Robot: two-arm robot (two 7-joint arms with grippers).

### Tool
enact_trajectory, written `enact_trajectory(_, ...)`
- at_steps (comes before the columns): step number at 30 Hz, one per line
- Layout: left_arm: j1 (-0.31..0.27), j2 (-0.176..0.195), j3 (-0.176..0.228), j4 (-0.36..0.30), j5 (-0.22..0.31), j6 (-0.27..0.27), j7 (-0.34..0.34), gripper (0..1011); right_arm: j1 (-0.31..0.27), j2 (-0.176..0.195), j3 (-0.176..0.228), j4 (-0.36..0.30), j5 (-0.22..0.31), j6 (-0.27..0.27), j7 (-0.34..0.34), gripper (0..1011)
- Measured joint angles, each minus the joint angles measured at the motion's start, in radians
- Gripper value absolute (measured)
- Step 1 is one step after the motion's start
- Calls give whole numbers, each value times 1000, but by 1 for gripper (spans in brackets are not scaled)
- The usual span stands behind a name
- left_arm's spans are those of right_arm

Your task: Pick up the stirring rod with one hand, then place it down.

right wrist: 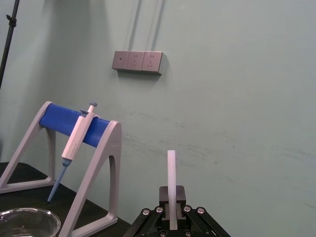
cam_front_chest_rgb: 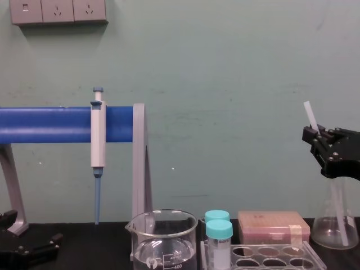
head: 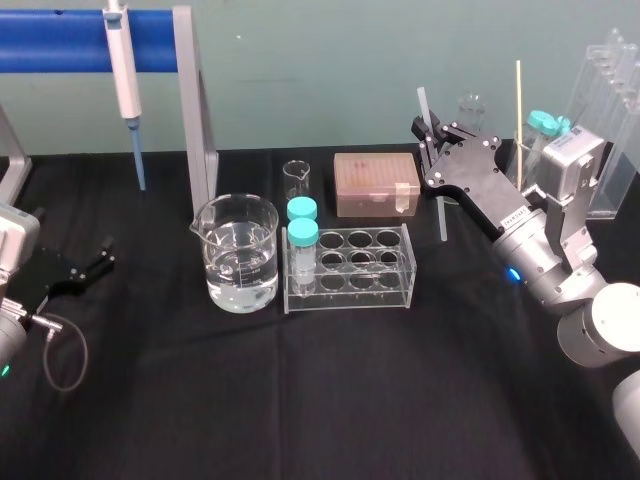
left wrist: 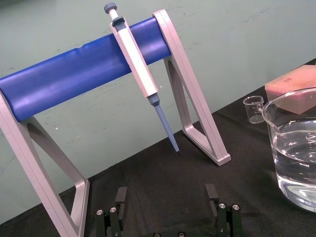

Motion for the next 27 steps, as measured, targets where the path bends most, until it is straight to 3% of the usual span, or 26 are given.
enact_trajectory(27, 0, 0, 0, 0, 0, 0, 0, 1000, 0, 0, 0, 0, 0, 0, 1, 68)
